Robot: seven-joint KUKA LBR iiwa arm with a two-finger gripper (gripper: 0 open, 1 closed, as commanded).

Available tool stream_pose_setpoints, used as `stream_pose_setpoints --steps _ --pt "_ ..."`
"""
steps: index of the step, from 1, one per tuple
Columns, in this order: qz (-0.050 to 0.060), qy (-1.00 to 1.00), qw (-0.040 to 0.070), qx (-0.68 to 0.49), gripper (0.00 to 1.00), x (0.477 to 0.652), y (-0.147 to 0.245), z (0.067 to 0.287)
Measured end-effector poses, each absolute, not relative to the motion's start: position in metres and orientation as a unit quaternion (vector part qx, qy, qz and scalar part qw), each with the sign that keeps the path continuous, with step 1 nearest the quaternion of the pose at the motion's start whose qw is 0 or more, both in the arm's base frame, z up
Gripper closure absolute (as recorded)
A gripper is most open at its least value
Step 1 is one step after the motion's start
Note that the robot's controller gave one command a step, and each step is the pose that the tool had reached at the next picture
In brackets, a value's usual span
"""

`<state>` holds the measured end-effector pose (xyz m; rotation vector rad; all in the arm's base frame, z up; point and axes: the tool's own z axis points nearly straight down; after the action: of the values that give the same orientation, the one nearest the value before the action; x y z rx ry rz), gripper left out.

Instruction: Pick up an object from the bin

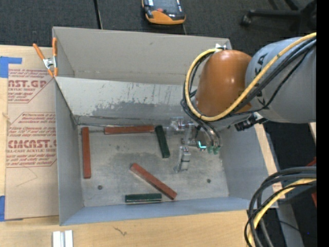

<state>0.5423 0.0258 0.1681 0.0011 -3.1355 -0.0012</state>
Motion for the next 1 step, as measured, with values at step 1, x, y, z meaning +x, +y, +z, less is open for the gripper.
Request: stream_pose_setpoints --steps 1 --pt "0.0 -1.0 -0.001 0.0 0.0 0.5441 0.0257 0.1718"
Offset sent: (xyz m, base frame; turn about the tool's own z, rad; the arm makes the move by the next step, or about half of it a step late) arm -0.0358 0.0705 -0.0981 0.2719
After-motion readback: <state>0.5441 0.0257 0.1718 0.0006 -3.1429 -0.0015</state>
